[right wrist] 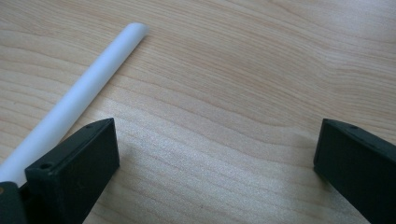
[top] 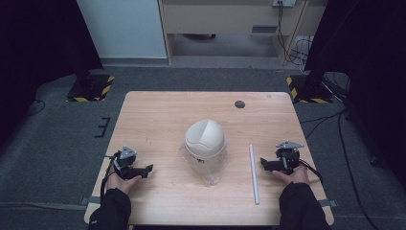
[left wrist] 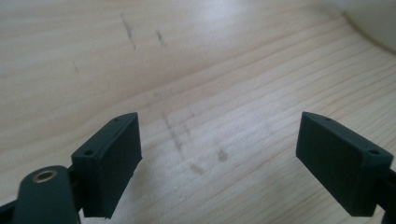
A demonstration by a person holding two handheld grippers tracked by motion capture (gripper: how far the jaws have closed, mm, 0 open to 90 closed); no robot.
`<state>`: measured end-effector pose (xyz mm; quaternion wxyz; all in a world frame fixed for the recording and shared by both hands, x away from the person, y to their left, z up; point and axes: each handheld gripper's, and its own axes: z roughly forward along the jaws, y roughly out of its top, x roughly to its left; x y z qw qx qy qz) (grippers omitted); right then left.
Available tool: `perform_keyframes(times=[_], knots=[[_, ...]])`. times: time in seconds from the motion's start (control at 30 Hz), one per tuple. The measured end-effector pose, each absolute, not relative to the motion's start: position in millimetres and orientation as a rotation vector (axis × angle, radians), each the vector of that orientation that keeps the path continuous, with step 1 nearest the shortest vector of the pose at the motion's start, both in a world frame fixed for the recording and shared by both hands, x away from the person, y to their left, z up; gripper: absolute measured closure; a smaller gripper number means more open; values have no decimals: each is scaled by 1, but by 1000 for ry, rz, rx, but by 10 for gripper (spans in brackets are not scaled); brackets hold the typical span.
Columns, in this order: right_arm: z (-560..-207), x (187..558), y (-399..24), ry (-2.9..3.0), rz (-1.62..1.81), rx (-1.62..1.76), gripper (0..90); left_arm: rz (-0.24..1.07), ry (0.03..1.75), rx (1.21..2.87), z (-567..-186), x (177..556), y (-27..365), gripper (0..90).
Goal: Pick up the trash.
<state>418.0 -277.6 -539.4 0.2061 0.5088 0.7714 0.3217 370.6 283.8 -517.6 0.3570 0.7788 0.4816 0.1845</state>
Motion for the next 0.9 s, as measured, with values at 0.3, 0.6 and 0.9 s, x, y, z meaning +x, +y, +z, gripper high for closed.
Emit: perform_keyframes(times=[0.3,0.6,0.9], knots=[[-539,418,-278,2150,896,1417,5,540,1137,1933,-498,368,280,148],[-539,418,-278,2150,896,1417,5,565,1090,1847,-477,360,278,151],[-539,418,-278,2150,895,1417,5,575,1034,1722,-452,352,278,154]])
